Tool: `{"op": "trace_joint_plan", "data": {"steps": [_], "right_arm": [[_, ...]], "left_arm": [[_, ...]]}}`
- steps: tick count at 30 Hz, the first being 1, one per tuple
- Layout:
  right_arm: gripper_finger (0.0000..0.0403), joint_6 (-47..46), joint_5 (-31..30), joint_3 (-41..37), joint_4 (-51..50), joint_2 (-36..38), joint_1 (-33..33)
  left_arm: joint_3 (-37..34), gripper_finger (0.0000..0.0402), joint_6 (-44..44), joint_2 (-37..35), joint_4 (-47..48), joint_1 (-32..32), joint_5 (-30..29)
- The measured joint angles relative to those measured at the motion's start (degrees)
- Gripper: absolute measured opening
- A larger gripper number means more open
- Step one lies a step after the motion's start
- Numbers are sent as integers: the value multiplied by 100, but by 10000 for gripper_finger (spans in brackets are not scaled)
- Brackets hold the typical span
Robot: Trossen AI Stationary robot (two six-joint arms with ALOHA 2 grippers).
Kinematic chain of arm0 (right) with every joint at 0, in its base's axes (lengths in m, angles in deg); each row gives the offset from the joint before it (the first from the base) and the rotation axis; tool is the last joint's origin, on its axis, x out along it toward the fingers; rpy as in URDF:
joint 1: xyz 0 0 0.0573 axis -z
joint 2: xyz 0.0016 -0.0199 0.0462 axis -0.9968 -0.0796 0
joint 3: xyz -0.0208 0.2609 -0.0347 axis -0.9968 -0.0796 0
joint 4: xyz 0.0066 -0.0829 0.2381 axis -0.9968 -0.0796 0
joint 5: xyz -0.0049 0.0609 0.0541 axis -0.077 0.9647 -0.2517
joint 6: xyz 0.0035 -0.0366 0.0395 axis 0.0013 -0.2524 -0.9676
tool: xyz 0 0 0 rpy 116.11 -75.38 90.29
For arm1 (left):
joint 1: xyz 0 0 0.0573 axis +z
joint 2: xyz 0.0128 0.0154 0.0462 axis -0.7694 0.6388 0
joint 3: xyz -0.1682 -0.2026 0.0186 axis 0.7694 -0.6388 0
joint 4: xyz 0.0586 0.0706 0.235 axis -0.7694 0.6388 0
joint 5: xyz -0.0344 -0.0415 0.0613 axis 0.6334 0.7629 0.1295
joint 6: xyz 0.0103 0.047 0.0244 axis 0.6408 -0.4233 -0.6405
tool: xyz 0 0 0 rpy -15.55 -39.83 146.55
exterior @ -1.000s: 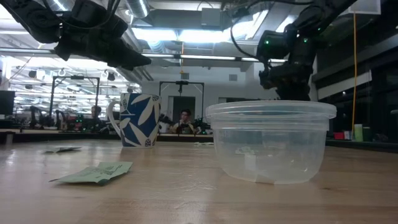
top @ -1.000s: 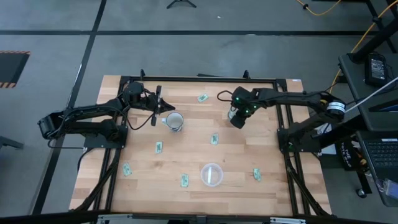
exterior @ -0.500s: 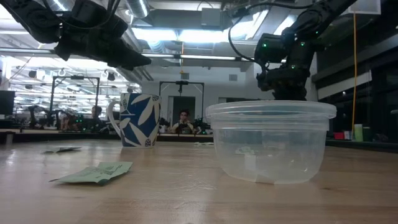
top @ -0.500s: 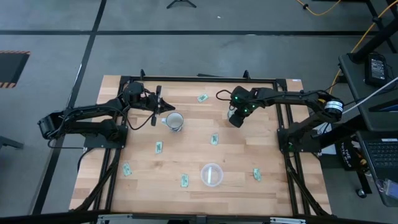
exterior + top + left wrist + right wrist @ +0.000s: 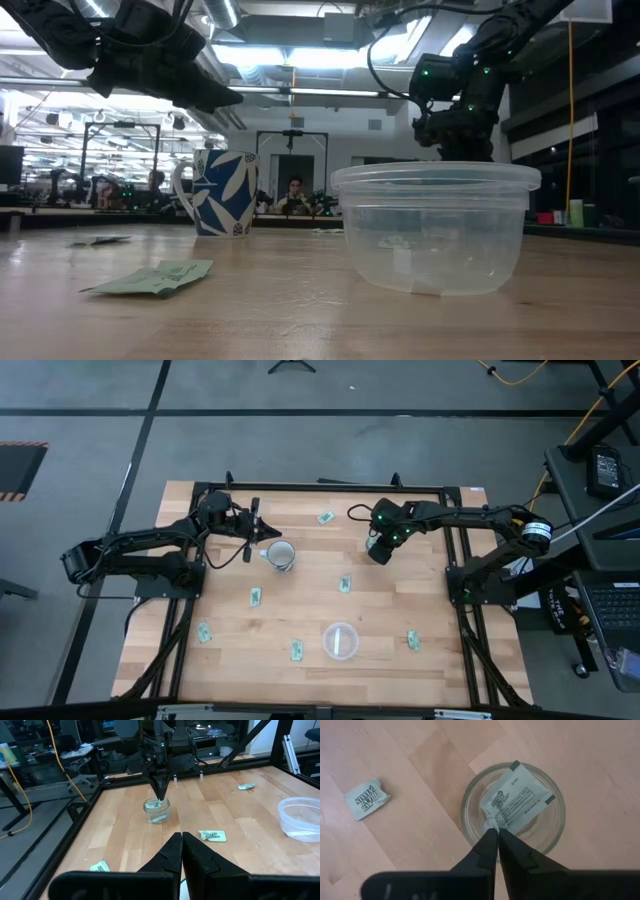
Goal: Pick and place Stevia / Truvia into bins
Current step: Put the white stevia packet into the transparent glass cup
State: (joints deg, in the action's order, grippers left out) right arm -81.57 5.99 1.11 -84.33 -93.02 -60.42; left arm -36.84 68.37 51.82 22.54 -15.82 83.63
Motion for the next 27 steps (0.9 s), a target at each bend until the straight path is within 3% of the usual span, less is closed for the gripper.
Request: {"op": "trace_joint_plan", "data": {"steps": [27], "right_arm": [[26, -109, 95, -2, -30, 0, -2]], "left_arm": [[0, 6, 0, 0, 1, 0, 0]]}}
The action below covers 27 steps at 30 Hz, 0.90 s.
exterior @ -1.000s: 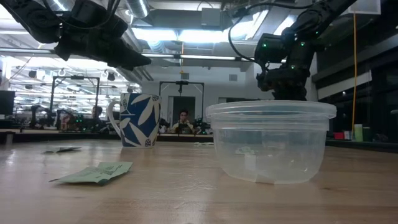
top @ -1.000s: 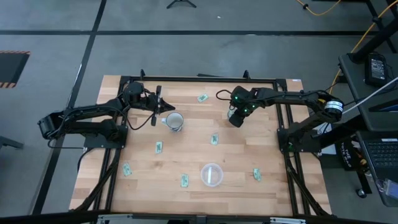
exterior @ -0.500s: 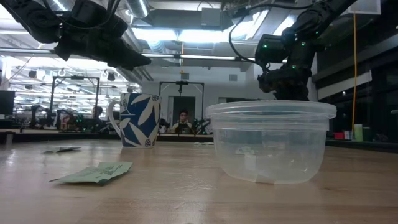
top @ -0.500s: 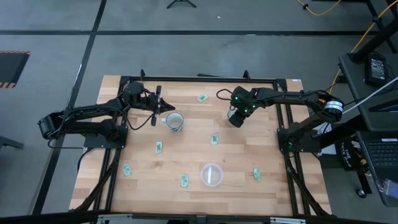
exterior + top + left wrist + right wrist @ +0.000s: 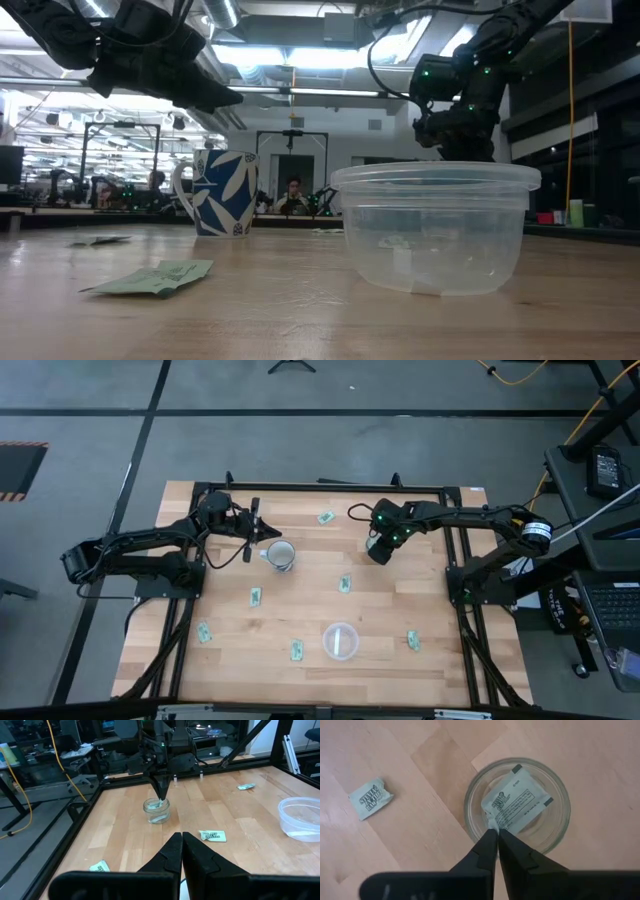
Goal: Pick and place Stevia / Truvia into bins
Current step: Put the white stevia packet into the transparent glass cup, then put the white stevia packet into the transparent container
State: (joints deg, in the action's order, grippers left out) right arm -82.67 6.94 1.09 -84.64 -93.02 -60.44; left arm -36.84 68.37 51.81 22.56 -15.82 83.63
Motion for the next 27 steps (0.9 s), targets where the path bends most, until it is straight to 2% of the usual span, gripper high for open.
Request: {"op": "trace_joint_plan", "data": {"steps": [13, 18, 27], "right_arm": [[25, 161, -44, 0, -13, 0, -1], [5, 166, -52, 0, -31, 0, -9], [54, -131, -106, -2, 206, 0, -9]], "left_arm": [[0, 6, 0, -1, 1, 0, 1], [0, 6, 1, 0, 1, 1, 0], [0, 6, 2, 0, 1, 0, 2]]}}
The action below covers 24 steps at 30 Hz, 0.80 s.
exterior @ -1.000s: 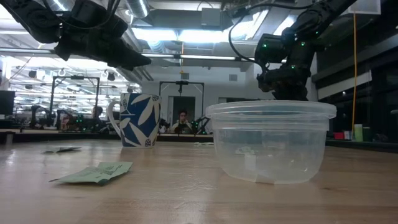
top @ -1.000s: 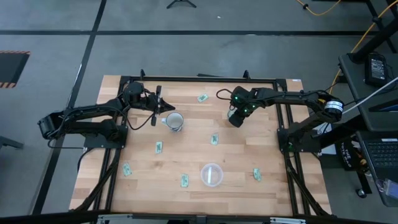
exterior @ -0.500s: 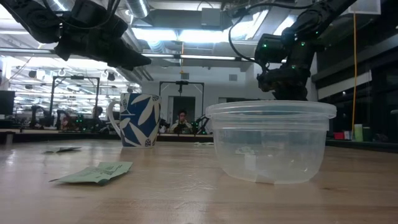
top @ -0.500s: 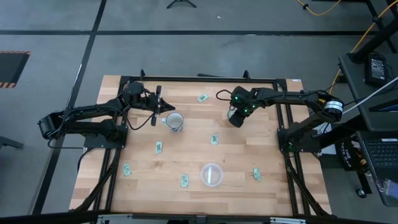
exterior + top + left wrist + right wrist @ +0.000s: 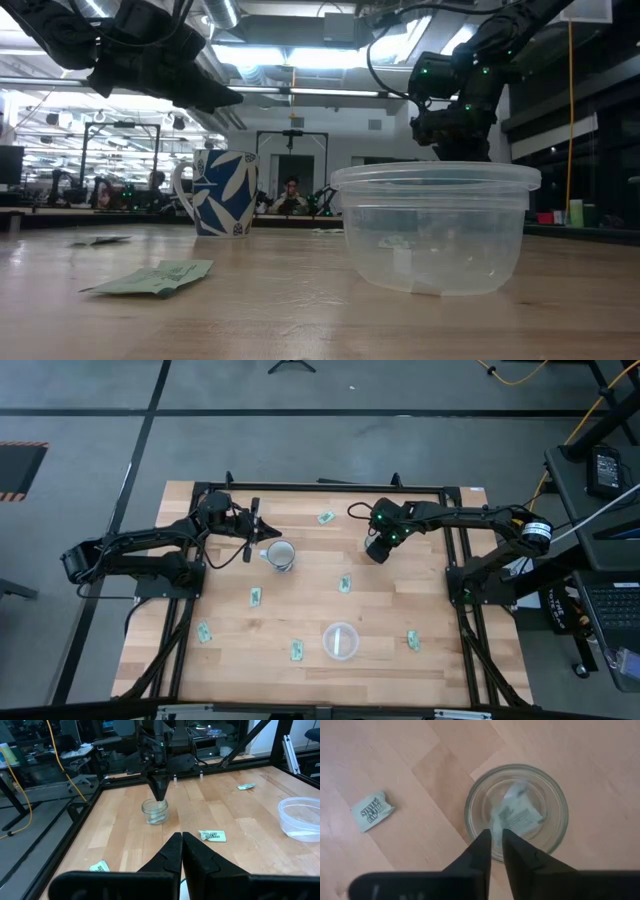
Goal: Pick and place Stevia / Truvia into bins
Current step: Put the white stevia packet into the transparent container
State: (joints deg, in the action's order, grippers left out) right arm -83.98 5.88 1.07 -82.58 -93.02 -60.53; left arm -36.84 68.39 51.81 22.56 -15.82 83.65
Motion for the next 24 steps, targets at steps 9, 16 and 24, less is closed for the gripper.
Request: {"op": "trace_joint_plan", "data": {"steps": [9, 16, 24], "right_arm": [[102, 214, 2, 0, -41, 4, 0], [114, 480, 5, 286, -317, 17, 0], [116, 1186, 4, 993, -629, 17, 0]], "left_arm": [[0, 6, 0, 0, 0, 2, 0], [0, 11, -1, 0, 0, 1, -301], [0, 27, -2, -1, 0, 2, -874]]}}
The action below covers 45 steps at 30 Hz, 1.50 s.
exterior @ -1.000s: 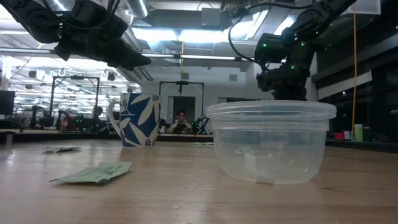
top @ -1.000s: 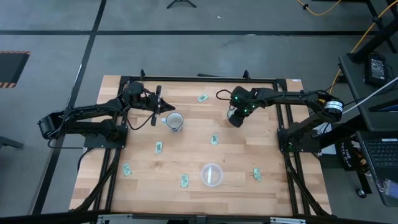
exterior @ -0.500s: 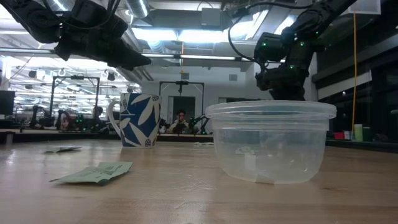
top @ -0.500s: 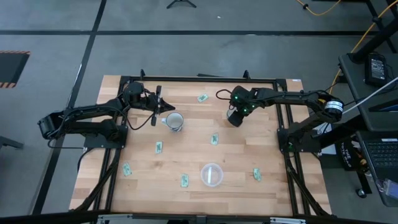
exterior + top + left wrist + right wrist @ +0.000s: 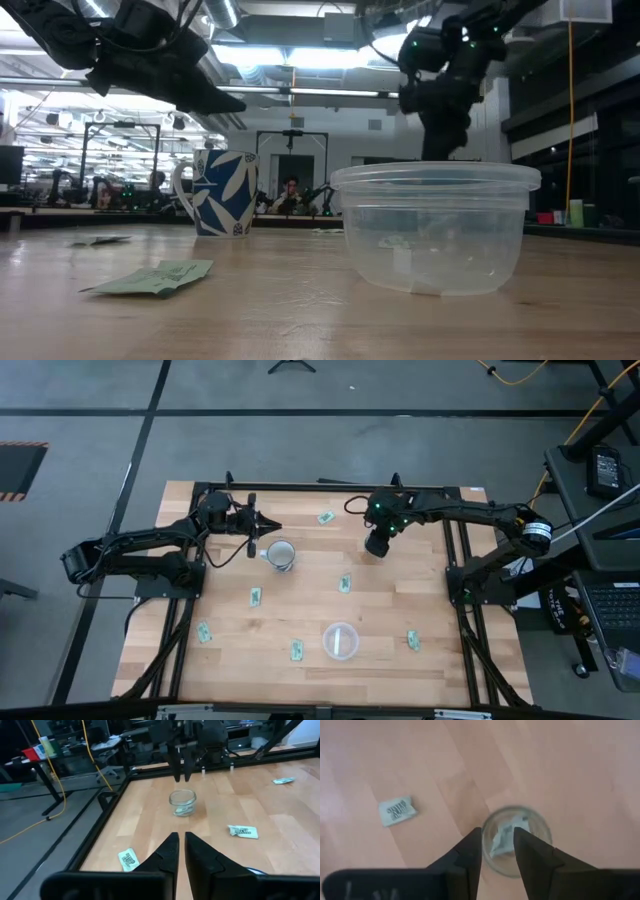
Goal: Pick and place Stevia / Truvia into bins
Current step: Put the white stevia packet into the transparent container
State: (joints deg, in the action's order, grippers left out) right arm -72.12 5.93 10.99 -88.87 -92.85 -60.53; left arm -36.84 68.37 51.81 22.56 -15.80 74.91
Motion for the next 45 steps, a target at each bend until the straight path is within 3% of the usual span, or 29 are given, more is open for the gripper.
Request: {"op": "trace_joint_plan", "data": {"steps": [5, 12, 18, 25, 28, 36, 40, 42, 45], "right_arm": [[100, 373, -37, 273, 91, 0, -62], [9, 1010, -738, 63, 362, 7, -401], [9, 1198, -885, -373, 1149, 462, -527], [10, 1336, -890, -1711, 2760, 1474, -529], [8, 1379, -887, -2164, 3285, 1867, -529], [9, 1642, -889, -2835, 4056, 2508, -529], [16, 1663, -887, -2968, 4254, 2546, -529], [17, 1663, -888, -2973, 4263, 2546, -529], [13, 1647, -874, -2973, 4274, 2546, -529]], "left_arm": [[1, 40, 0, 1, 17, 0, 0], [2, 73, 0, -1, 494, -31, -1], [2, 98, 77, -1, 557, -663, -111], [11, 100, 63, -17, 862, -2071, -2484], [225, 100, 275, -86, 1330, -2621, -3239], [1184, 100, 1742, 13, 2976, -4242, -4731], [1695, 100, 2229, 223, 3865, -5100, -5837], [1921, 100, 2796, 372, 4315, -5448, -6333], [2141, 100, 3742, 595, 4835, -5822, -6632]]}}
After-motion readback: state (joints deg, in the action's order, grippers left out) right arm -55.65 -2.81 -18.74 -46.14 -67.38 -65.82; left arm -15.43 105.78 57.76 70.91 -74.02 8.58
